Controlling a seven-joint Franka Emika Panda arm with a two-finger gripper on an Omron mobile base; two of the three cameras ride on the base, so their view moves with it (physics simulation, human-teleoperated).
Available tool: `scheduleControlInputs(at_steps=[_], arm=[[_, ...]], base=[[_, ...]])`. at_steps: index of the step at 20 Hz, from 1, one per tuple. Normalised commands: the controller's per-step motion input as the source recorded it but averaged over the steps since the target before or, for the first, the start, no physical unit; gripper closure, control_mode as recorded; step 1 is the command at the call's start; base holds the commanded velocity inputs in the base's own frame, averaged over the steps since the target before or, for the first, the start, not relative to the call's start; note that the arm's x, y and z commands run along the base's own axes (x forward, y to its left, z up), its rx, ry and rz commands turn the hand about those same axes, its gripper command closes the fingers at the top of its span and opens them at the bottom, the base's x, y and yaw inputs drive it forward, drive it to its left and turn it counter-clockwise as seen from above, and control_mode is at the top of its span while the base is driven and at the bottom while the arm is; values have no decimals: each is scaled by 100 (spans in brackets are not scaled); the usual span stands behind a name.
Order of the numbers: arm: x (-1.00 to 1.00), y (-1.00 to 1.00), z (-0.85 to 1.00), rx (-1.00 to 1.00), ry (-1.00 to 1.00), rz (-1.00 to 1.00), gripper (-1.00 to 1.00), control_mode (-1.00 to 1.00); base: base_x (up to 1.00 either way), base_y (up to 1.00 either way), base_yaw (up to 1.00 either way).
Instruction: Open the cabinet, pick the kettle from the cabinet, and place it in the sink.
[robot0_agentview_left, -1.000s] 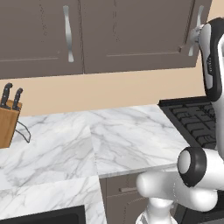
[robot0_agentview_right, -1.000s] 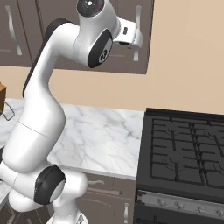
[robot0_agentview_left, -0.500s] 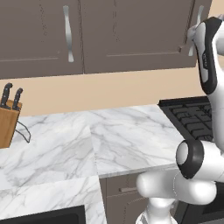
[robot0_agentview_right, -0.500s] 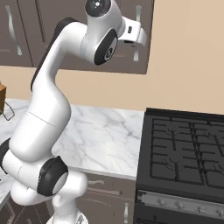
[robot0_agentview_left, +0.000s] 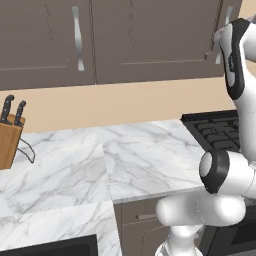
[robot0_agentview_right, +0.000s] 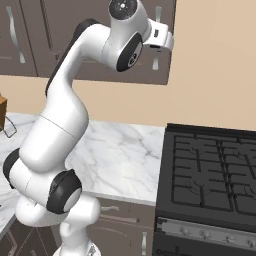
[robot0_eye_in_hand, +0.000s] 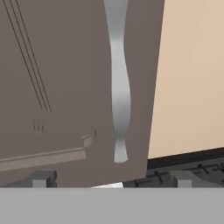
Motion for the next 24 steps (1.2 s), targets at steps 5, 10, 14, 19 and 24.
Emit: scheduleControlInputs(at_steps=[5,10,14,19,24], arm=[[27,-8,0,0,0,0,-100,-100],[29,-4,0,0,0,0,-100,-100],[29,-4,0,0,0,0,-100,-100],[26,-9,0,0,0,0,-100,-100],[25,-12,0,0,0,0,-100,-100]], base=[[0,0,0],[0,0,0],[0,0,0],[0,0,0],[0,0,0]])
